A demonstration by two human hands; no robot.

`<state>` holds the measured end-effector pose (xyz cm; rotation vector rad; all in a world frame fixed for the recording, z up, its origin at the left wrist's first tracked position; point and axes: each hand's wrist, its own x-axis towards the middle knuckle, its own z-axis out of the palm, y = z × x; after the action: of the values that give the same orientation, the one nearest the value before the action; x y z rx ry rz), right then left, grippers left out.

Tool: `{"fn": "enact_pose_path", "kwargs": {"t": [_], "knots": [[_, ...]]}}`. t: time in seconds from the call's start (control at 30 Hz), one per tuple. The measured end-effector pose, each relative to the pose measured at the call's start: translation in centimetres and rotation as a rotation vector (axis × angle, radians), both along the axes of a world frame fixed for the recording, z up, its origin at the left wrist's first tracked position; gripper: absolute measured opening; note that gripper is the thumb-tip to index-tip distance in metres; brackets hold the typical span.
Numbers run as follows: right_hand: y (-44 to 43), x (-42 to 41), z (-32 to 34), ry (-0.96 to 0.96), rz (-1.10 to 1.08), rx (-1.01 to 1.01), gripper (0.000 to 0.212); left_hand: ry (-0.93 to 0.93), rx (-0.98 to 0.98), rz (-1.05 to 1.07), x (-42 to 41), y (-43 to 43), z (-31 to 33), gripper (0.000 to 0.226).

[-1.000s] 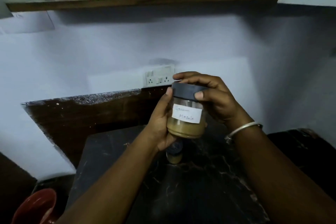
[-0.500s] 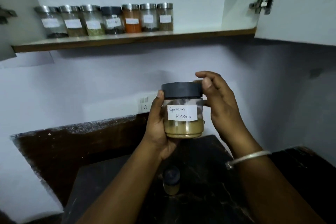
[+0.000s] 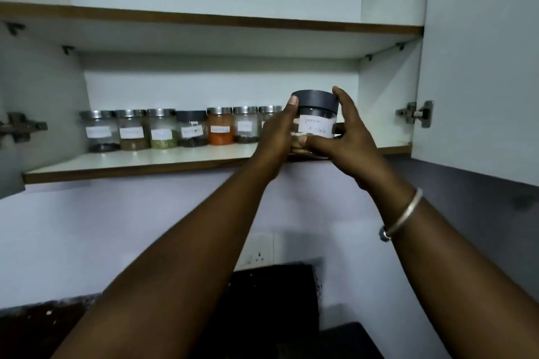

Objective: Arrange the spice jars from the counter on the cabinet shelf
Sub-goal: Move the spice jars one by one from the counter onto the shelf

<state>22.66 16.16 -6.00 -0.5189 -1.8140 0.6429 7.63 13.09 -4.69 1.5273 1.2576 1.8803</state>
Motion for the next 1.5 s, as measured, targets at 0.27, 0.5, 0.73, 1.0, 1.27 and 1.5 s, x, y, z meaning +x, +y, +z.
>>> {"fn": "enact_pose_path", "kwargs": {"t": [0.27,0.5,0.73,1.0,1.27,1.5], "knots": [[15.7,-7.6,4.2,-0.168,-0.141,0.053,0.099,1.007,-0.265,0.621,-7.5,8.6,-0.8,0.045],[24.6,-12.6,6.0,-0.287,-0.153,-0.033,0.091,1.106,-0.196,0.733,-8.5,10.3,-1.9,0.037],[26.3,-16.0,4.9,-0.409,-0.228,-0.043,0.083,1.087,-0.182,0.818,-7.6,9.6,-1.8,0.032],[26.6,-15.9,3.3,-0.473,-0.231,-0.073,0.081,1.063,-0.211,0.833,-7.0,9.3,-1.6,0.027],[26.0,-15.6,3.3,-0.524,-0.248,-0.07,0.123,1.04,-0.192,0.85,-6.8,9.1,-1.7,0.029],[22.4,-13.6,4.9,-0.753,-0.257,-0.182,0.139,0.989,-0.171,0.788,-7.0,9.3,-1.7,0.023]]}}
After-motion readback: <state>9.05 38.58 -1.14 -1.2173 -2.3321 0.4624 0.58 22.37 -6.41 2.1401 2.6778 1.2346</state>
